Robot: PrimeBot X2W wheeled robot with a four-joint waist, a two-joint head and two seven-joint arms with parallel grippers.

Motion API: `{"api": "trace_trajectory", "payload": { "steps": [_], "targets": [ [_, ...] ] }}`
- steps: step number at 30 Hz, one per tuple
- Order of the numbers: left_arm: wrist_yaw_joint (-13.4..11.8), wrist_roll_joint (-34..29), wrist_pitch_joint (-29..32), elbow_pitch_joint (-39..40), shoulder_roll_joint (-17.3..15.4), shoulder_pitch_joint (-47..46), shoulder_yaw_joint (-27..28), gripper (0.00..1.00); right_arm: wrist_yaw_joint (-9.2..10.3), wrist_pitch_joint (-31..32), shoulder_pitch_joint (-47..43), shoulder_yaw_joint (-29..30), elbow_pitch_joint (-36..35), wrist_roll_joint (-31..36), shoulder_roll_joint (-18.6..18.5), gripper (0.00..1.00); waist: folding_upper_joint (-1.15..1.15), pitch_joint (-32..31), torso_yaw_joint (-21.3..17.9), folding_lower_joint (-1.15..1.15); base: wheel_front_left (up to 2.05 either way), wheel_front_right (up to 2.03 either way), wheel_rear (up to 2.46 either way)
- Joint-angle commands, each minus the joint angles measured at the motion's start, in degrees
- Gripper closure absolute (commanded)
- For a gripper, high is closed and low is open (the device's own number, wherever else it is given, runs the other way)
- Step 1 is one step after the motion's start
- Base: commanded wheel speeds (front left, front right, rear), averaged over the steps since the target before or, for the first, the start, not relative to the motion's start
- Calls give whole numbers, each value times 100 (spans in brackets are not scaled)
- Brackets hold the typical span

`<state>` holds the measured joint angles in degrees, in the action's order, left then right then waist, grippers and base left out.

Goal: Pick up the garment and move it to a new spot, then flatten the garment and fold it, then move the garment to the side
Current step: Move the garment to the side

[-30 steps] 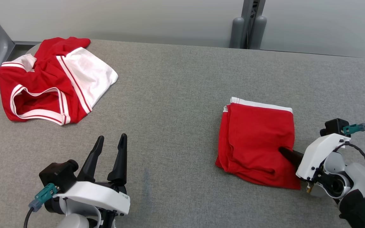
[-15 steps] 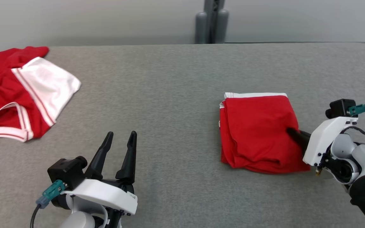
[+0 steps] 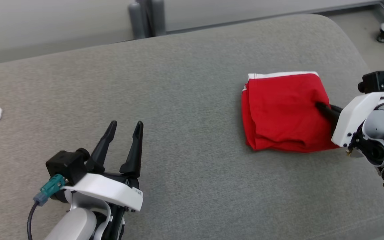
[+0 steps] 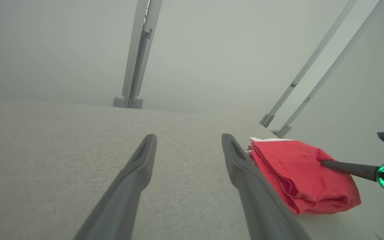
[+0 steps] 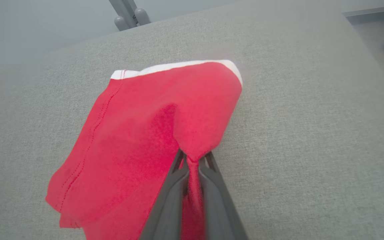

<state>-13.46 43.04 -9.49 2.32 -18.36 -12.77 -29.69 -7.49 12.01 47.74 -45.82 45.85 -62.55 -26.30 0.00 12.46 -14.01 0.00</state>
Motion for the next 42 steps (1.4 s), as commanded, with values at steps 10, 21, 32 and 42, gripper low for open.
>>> {"api": "trace_trajectory", "payload": {
  "steps": [10, 21, 32, 42],
  "targets": [
    [-86, -148, 178, 211, -245, -448, 109, 0, 0, -173, 664, -140, 276, 117, 43, 100, 0, 710, -463, 0, 0, 0, 0],
    [-165, -256, 327, 462, -391, -681, 123, 0, 0, -385, 1350, -391, 965, 491, -215, 100, 0, 1100, -290, 0, 0, 0, 0],
    [-289, -427, 574, 828, -584, -912, 106, 0, 0, -884, 2048, -593, 1787, 895, -491, 100, 0, 1621, -119, 0, 0, 0, 0],
    [-382, -484, 673, 949, -663, -884, 59, 0, 0, -1164, 2095, -1004, 2448, 1411, -410, 0, 0, 1742, -119, 0, 0, 0, 0]
  ]
}}
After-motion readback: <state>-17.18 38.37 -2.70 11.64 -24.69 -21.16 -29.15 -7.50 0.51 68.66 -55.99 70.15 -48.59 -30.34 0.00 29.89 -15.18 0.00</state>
